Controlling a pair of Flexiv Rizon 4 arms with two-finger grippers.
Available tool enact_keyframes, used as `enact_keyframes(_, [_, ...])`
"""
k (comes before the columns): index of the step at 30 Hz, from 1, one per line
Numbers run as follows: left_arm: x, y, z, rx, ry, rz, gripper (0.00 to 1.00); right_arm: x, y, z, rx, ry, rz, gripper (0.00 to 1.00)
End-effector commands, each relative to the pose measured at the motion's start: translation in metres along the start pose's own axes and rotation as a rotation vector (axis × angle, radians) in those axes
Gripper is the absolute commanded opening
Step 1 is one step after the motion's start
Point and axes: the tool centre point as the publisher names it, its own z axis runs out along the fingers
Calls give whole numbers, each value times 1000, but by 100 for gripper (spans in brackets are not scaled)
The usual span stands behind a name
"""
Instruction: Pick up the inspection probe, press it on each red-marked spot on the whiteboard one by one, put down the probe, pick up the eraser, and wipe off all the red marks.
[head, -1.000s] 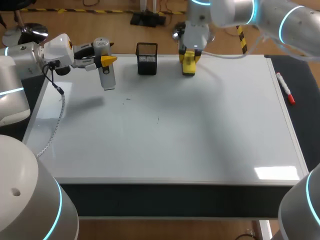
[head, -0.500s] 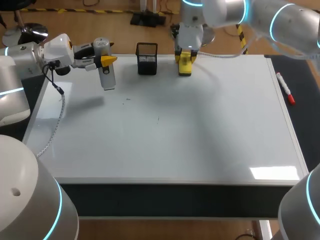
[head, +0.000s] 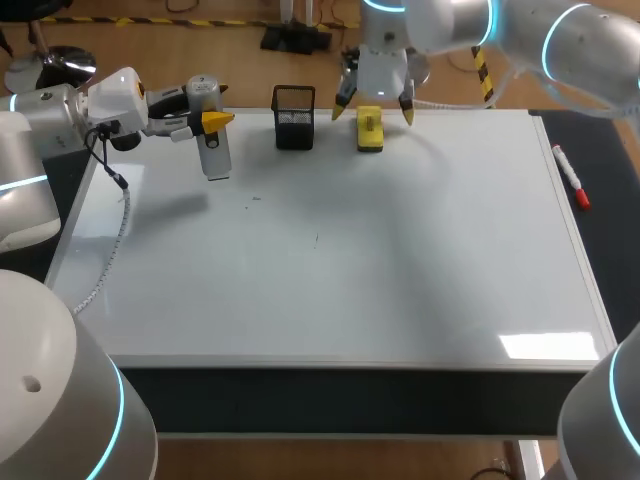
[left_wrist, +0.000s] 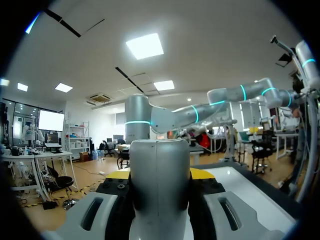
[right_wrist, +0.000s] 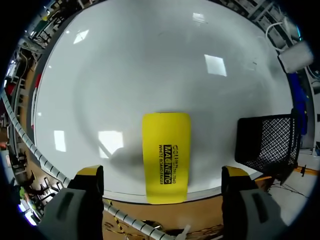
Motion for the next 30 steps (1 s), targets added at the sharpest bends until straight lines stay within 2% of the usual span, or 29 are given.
enact_keyframes(1, [1,-1,0,3,-2,3,0,9,8,-11,1,-14,23,100])
enact_keyframes(6, [1,-1,0,3,-2,3,0,32,9,-17,-15,-95,161,100])
enact_keyframes(10, [1,-1,0,3,-2,3,0,54,11,-28,-24,-130,299,100])
enact_keyframes(16, [1,-1,0,3,-2,3,0,86,16,-51,4,-225,457,100])
enact_keyframes(24, [1,-1,0,3,-2,3,0,120,17,-91,63,-478,652,100])
enact_keyframes(27, [1,-1,0,3,-2,3,0,127,18,-109,106,-569,697,100])
enact_keyframes(30, [1,-1,0,3,-2,3,0,130,20,-124,132,-625,728,100])
